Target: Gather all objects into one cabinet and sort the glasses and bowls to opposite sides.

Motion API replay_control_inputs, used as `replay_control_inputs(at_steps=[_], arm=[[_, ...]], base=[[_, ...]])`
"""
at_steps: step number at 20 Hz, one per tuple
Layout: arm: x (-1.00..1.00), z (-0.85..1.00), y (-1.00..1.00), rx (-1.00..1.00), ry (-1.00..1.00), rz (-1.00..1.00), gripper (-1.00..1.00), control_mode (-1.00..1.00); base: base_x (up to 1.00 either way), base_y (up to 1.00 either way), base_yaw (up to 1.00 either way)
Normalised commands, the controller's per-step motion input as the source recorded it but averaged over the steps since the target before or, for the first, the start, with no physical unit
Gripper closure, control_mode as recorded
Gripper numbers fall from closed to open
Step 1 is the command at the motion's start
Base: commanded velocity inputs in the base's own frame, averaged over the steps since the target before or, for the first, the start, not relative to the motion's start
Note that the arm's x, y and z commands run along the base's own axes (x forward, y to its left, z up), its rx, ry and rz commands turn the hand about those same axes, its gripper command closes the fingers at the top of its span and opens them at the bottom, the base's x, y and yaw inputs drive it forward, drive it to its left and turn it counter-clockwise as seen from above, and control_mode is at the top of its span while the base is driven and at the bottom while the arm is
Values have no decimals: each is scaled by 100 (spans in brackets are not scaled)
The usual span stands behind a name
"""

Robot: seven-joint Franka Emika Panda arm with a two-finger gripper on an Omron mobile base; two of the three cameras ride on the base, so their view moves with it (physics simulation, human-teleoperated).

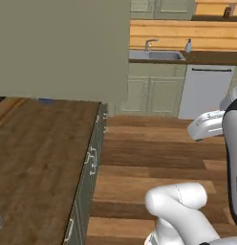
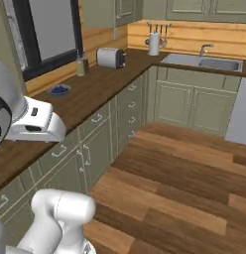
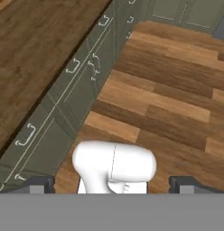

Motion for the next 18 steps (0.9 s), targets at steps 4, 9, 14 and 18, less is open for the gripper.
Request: replay_control_inputs(at_steps=[4, 9, 14, 18], arm=[[0, 0, 0, 0, 0, 0, -100, 100], [0, 0, 0, 0, 0, 0, -100, 100], [0, 0, 0, 0, 0, 0, -100, 100], [0, 0, 0, 0, 0, 0, -100, 100]], base=[[0, -21, -81], [4, -13, -66], [26, -2, -34], [40, -1, -16]])
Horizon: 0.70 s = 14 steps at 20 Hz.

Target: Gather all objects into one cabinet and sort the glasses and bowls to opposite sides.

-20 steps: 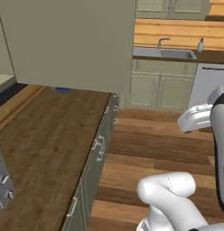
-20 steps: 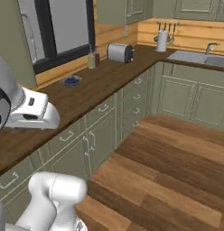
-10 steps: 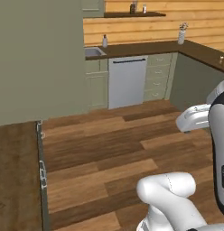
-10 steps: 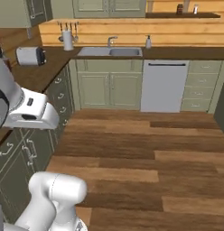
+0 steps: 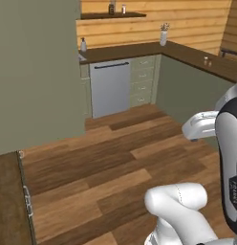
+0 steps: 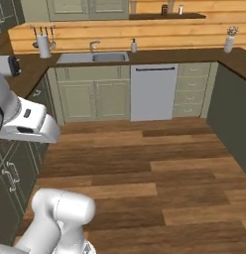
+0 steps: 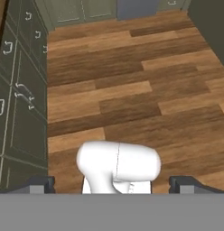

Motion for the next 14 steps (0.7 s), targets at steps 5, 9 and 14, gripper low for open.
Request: replay_control_inputs(at_steps=[5, 9, 14], arm=[[0, 0, 0, 0, 0, 0, -100, 100], [0, 0, 0, 0, 0, 0, -100, 100], [0, 0, 0, 0, 0, 0, -100, 100]], base=[[42, -9, -11], [48, -23, -16], [28, -38, -64]])
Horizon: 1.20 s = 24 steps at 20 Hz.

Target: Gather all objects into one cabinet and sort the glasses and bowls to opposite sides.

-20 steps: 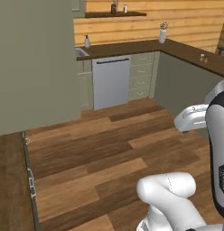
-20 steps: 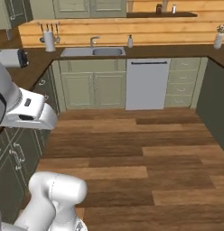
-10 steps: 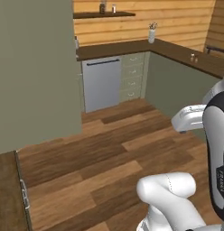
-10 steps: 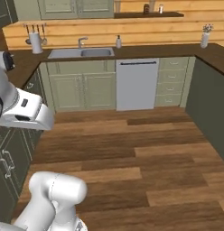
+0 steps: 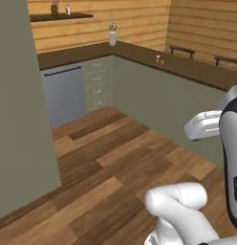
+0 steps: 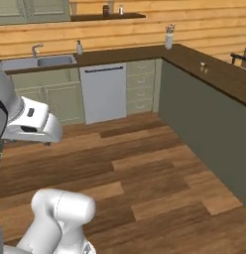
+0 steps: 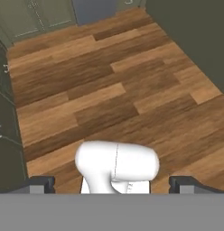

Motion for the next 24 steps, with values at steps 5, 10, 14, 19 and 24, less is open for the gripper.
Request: replay_control_inputs(at_steps=[5, 10, 14, 19, 24], arm=[[0, 0, 0, 0, 0, 0, -100, 100], [0, 0, 0, 0, 0, 0, -100, 100], [0, 0, 0, 0, 0, 0, -100, 100], [0, 0, 0, 0, 0, 0, -100, 100], [0, 0, 0, 0, 0, 0, -100, 100]], base=[[1, -24, -83], [21, -16, -77], [71, -6, -56], [77, 0, -49], [72, 7, -50]])
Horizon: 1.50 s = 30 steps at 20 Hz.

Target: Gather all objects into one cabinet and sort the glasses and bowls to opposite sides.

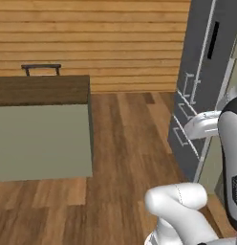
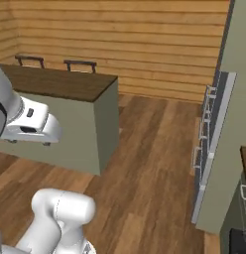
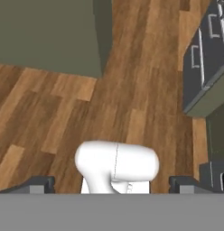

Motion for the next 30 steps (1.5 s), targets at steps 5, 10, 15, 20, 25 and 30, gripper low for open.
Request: replay_control_inputs(at_steps=[5, 10, 15, 20, 25, 30], arm=[[0, 0, 0, 0, 0, 0, -100, 100], [0, 0, 0, 0, 0, 0, -100, 100], [0, 0, 0, 0, 0, 0, -100, 100], [0, 0, 0, 0, 0, 0, -100, 100], [0, 0, 0, 0, 0, 0, -100, 100], [0, 0, 0, 0, 0, 0, -100, 100]], base=[[37, 23, -77], [12, 27, -88], [6, 23, -90], [35, 46, -77], [59, 67, -44], [46, 46, -45]])
